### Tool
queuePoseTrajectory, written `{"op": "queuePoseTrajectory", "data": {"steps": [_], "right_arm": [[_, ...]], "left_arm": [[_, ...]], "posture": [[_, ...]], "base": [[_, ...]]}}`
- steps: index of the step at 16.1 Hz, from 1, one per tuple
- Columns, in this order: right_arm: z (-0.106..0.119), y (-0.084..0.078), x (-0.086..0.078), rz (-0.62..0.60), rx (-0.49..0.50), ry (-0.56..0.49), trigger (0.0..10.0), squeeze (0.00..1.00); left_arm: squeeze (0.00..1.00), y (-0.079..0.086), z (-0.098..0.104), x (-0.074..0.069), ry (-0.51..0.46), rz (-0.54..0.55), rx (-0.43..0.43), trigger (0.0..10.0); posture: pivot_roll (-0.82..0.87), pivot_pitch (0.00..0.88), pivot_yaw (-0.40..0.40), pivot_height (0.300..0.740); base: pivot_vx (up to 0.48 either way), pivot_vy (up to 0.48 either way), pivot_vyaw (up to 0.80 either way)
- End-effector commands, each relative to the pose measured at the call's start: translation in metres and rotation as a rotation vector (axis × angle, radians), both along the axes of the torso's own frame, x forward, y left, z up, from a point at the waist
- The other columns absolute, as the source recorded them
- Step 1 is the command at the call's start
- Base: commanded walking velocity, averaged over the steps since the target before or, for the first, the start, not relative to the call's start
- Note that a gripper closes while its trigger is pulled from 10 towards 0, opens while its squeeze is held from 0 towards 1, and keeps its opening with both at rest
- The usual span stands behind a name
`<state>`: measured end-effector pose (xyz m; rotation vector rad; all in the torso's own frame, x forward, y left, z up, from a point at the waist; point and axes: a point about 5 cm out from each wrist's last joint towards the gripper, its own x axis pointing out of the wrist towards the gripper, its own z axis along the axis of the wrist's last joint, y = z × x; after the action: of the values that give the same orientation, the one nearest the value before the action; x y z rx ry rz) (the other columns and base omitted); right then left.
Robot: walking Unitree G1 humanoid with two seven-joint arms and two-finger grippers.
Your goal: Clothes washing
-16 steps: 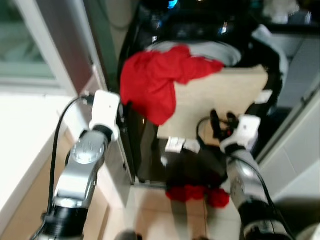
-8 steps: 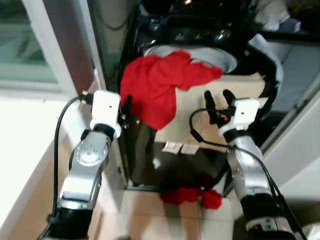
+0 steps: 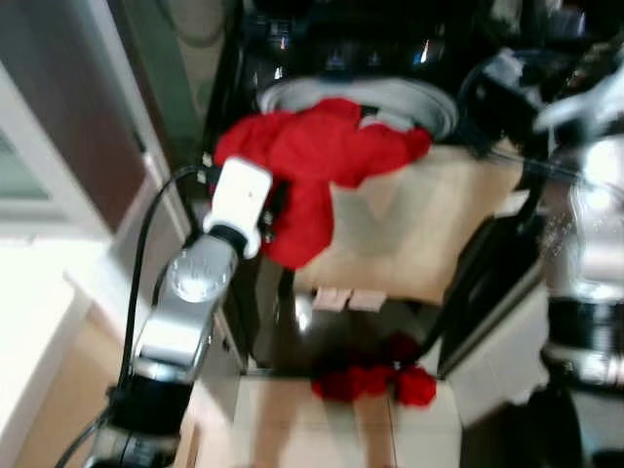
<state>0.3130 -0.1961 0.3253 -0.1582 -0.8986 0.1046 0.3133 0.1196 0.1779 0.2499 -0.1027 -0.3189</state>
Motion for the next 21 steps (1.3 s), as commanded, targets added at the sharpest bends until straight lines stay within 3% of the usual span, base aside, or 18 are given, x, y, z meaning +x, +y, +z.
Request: {"op": "queuePoseTrajectory", "data": {"steps": [1, 2, 6, 9, 12, 18, 21], "right_arm": [[0.006, -0.007, -0.003, -0.044, -0.015, -0.019, 10.0, 0.21], [0.01, -0.005, -0.005, -0.055, -0.053, -0.036, 10.0, 0.21], [0.016, -0.008, -0.006, -0.063, -0.045, -0.039, 10.0, 0.21], [0.02, -0.008, -0.005, -0.085, -0.053, -0.063, 10.0, 0.21], [0.018, -0.008, -0.003, -0.086, -0.052, -0.057, 10.0, 0.22], [0.012, -0.008, 0.0, -0.088, -0.049, -0.045, 10.0, 0.22], [0.012, -0.008, 0.0, -0.084, -0.059, -0.046, 10.0, 0.22]], "left_arm": [[0.0, 0.0, 0.003, 0.003, 0.004, 0.011, -0.046, 10.0], [0.0, 0.0, 0.001, 0.004, 0.013, 0.024, -0.065, 10.0], [0.0, -0.003, 0.004, 0.003, -0.033, 0.039, -0.077, 10.0], [0.0, -0.009, 0.032, -0.003, -0.24, 0.003, -0.027, 10.0], [0.0, -0.021, 0.041, -0.008, -0.301, -0.074, 0.028, 10.0], [0.0, -0.027, 0.04, -0.005, -0.279, -0.101, 0.077, 10.0], [0.0, -0.013, 0.036, -0.003, -0.146, -0.127, 0.111, 10.0]], "posture": [[-0.06, 0.0, 0.02, 0.74], [-0.07, 0.0, 0.023, 0.74], [-0.08, 0.0, 0.019, 0.74], [-0.07, 0.0, 0.011, 0.74], [-0.07, 0.0, 0.006, 0.74], [-0.06, 0.0, 0.007, 0.74], [-0.07, 0.0, 0.006, 0.74]], "base": [[0.36, 0.319, 0.0], [0.386, 0.285, 0.0], [0.417, 0.121, 0.0], [0.428, 0.0, 0.0], [0.43, 0.0, 0.0], [0.425, 0.086, 0.0], [0.0, 0.0, 0.0]]}}
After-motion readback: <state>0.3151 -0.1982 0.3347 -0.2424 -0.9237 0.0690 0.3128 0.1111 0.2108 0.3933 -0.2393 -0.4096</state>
